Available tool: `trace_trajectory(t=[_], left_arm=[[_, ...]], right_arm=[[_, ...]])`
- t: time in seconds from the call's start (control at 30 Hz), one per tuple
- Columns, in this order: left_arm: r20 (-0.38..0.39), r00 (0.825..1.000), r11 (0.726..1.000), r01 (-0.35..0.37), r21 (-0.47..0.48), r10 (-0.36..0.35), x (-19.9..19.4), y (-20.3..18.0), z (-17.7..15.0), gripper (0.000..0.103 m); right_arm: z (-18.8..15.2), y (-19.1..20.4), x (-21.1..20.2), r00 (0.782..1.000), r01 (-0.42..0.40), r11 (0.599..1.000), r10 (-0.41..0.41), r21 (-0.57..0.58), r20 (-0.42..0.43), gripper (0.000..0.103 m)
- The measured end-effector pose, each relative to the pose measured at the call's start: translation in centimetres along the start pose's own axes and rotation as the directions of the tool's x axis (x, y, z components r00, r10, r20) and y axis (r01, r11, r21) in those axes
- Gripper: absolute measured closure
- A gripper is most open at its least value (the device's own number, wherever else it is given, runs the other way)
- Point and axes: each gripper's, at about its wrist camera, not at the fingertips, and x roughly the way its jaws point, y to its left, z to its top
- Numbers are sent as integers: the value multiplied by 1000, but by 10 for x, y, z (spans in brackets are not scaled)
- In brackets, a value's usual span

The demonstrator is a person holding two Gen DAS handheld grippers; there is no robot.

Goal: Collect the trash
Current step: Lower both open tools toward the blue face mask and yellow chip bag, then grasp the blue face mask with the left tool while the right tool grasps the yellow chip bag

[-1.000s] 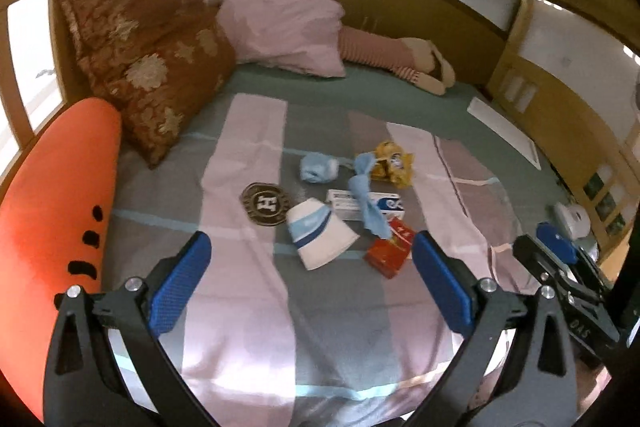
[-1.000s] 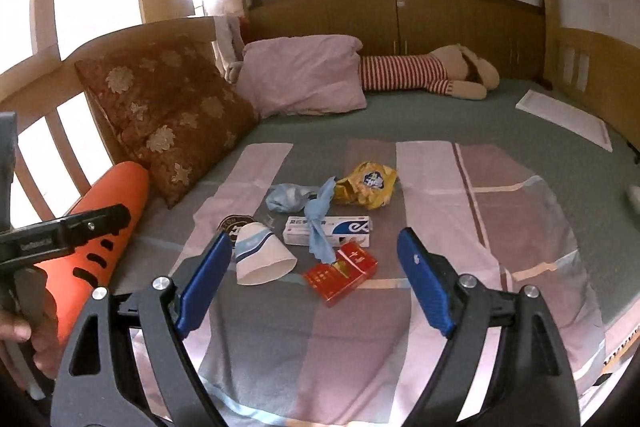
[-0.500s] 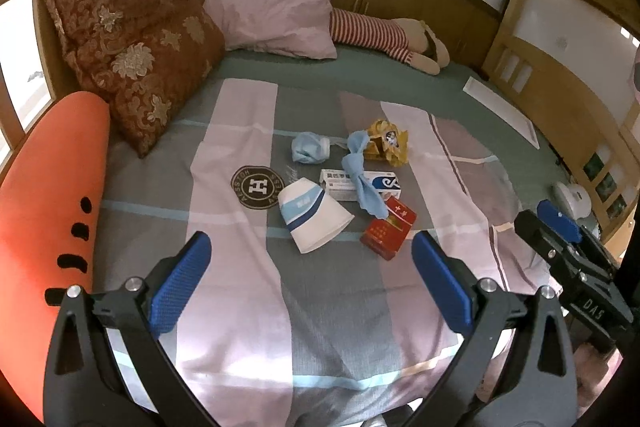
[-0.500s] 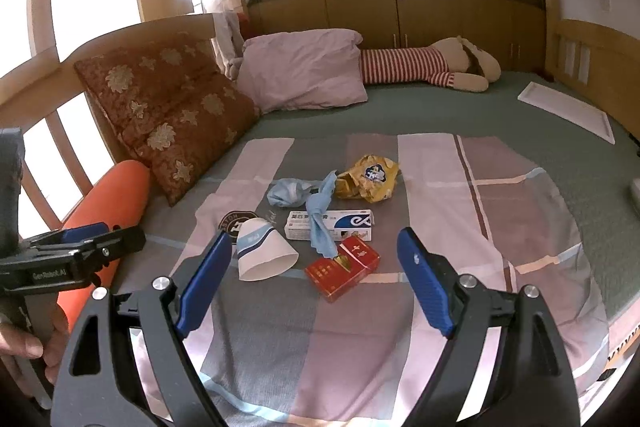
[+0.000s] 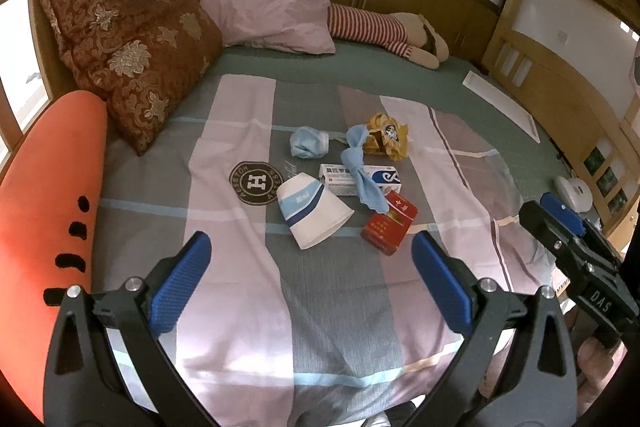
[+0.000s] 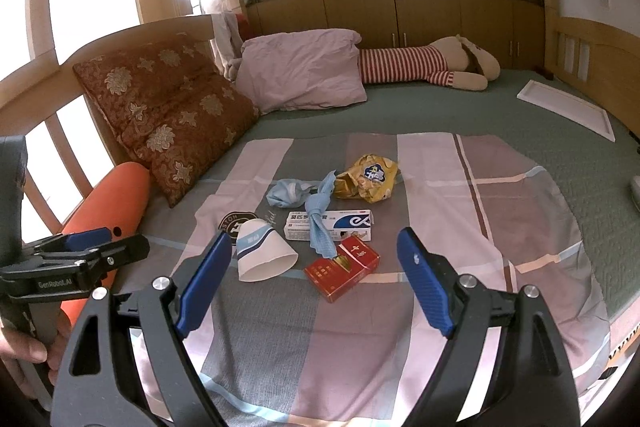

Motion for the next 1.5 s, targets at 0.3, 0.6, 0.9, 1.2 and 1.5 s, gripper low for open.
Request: trace_trajectory(t=[0.3, 0.6, 0.9, 1.2, 1.5], left_arm=[[-6, 1000, 1000, 0, 8, 0, 3, 0, -1, 3], [-36, 999, 998, -14, 58, 16, 48, -6, 34, 3], [-137, 988, 997, -65, 45, 71, 175, -4, 83, 3], [-281, 959, 999, 4, -36, -14, 280, 12, 107, 6], [-350, 934, 996, 54, -69, -75, 283, 29, 104, 88]], right_arm=[[0, -1, 1, 1000, 0, 1000, 0, 3, -3, 20], [26, -61, 77, 991, -43, 970, 72, 238, -113, 20], [20, -147, 220, 958, -19, 816, 180, 577, -223, 21], [8, -161, 299, 913, -74, 715, 330, 695, -242, 36], [40, -149, 281, 932, -92, 796, 281, 599, -229, 78]])
